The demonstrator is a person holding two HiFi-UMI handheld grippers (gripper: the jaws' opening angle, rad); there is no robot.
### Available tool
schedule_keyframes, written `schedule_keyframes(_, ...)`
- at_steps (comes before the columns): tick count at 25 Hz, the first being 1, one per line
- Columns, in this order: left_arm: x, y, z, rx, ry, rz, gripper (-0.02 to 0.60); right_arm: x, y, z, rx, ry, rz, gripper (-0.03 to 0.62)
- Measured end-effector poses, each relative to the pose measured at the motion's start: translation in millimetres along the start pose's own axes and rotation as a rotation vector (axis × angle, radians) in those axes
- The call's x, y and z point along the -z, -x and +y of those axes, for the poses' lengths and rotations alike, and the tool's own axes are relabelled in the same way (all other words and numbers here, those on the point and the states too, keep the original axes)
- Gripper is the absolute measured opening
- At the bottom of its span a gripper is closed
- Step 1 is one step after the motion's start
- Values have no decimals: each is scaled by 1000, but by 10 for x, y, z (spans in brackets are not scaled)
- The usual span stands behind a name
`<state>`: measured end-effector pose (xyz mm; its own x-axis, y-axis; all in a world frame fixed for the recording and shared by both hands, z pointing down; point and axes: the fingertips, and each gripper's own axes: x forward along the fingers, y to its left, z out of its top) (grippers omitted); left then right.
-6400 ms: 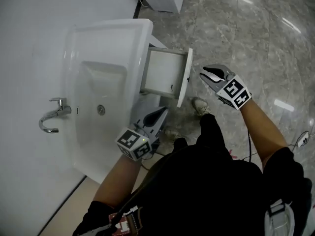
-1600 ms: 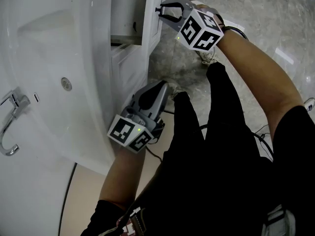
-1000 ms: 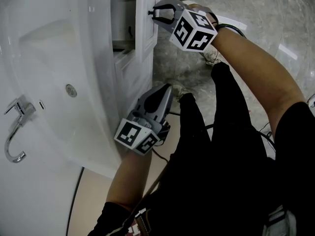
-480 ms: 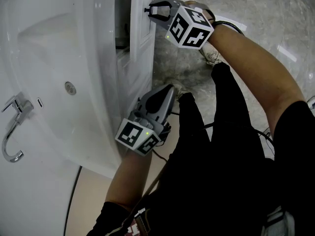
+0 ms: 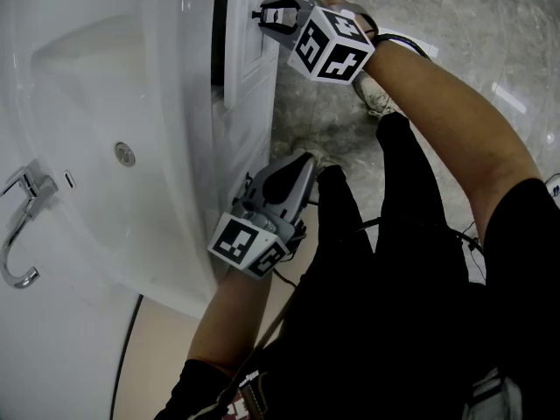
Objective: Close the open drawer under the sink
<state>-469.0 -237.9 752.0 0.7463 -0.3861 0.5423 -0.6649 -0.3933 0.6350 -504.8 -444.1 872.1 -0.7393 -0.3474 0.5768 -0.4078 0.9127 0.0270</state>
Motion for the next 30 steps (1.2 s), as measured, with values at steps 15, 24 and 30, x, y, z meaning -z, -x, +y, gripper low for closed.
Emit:
schedule_keyframes(15, -2, 21, 28, 3, -20, 9, -2, -168, -221, -18, -6, 8, -8, 124)
schedule_keyframes(24, 6, 41, -20, 13, -10, -7, -2, -182, -248, -17, -3, -5, 3, 123)
schedule_keyframes(30, 13, 87, -41, 13, -11, -12, -2, -190, -266, -17, -10, 5, 12, 123)
